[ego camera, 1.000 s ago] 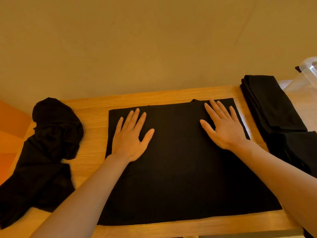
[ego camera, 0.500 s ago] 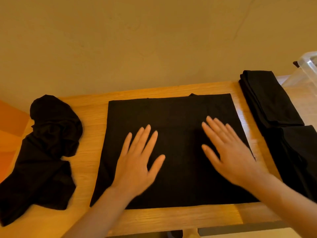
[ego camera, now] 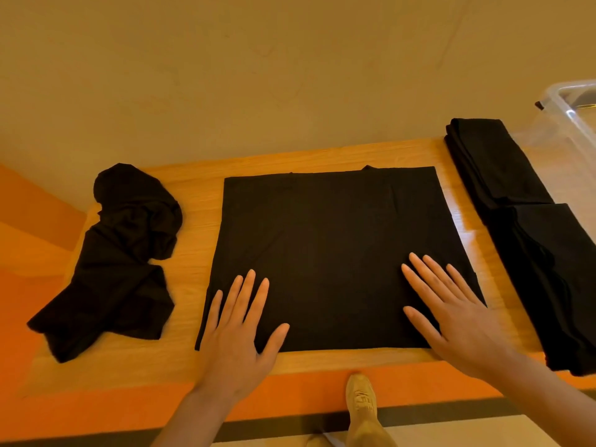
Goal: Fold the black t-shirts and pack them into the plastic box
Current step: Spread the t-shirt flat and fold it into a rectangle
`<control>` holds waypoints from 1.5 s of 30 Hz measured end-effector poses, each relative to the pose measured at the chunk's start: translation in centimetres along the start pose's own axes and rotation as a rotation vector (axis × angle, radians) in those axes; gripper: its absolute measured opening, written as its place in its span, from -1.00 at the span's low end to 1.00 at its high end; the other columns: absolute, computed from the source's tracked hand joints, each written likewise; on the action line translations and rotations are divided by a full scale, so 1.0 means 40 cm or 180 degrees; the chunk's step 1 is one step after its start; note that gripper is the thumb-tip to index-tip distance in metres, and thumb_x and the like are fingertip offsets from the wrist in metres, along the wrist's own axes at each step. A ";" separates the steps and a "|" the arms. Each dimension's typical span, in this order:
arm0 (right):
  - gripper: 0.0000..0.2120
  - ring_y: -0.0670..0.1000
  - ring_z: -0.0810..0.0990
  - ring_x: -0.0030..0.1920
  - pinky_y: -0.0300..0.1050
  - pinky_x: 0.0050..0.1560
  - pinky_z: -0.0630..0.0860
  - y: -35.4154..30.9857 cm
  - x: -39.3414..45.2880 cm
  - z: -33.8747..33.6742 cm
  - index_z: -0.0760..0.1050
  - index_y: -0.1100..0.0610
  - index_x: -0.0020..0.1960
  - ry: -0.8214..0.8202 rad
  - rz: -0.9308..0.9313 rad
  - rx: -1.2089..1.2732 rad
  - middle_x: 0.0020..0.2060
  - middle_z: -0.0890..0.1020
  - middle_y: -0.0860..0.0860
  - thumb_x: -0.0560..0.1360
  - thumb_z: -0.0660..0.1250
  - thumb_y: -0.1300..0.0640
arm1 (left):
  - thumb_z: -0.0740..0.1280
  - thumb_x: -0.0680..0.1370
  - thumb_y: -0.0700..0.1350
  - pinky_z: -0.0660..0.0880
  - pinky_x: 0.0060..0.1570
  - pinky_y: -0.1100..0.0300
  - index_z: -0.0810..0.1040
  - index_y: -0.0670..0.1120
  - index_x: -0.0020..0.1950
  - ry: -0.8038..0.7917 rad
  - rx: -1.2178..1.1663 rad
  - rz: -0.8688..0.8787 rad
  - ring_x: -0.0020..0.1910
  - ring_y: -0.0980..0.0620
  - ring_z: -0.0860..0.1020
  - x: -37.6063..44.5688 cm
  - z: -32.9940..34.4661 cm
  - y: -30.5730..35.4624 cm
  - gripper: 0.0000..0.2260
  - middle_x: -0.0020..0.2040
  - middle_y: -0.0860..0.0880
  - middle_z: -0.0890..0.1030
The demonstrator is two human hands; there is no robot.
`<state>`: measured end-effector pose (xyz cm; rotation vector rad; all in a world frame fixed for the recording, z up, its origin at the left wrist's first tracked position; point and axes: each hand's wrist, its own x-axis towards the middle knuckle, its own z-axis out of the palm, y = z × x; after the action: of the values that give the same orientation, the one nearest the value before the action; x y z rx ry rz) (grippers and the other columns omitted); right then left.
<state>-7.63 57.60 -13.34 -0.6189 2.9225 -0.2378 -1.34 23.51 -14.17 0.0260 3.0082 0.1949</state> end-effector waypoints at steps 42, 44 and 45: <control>-0.44 -0.14 0.68 -0.18 -0.40 -0.16 0.56 0.101 -0.242 -0.128 0.64 -0.30 -0.14 0.0423 0.0483 0.3111 -0.21 0.71 -0.07 -0.01 0.37 -0.57 | 0.43 0.44 -0.25 0.46 -0.10 0.53 0.63 0.05 0.07 0.0969 -0.2048 -0.0581 -0.02 0.31 0.57 -0.231 -0.100 -0.180 -0.72 0.01 0.20 0.61; -0.48 -0.13 0.67 -0.16 -0.43 -0.16 0.54 0.094 -0.226 -0.149 0.65 -0.26 -0.18 0.0465 0.0698 0.3304 -0.21 0.71 -0.06 -0.01 0.41 -0.54 | 0.41 0.47 -0.18 0.44 -0.35 0.49 0.61 0.16 0.02 0.1013 -0.2478 -0.0849 -0.27 0.24 0.57 -0.211 -0.122 -0.166 -0.75 -0.07 0.10 0.64; -0.53 -0.09 0.68 -0.16 -0.41 -0.17 0.55 0.088 -0.217 -0.160 0.66 -0.23 -0.20 0.0505 0.0798 0.3393 -0.22 0.71 -0.04 0.03 0.43 -0.49 | 0.39 0.48 -0.14 0.40 -0.43 0.47 0.61 0.22 -0.01 0.1040 -0.2628 -0.0908 -0.36 0.22 0.54 -0.198 -0.134 -0.160 -0.76 -0.11 0.08 0.64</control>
<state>-2.26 65.17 -6.78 -0.0497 2.4138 -1.6731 5.78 16.27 -8.74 -0.5485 2.9143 1.4876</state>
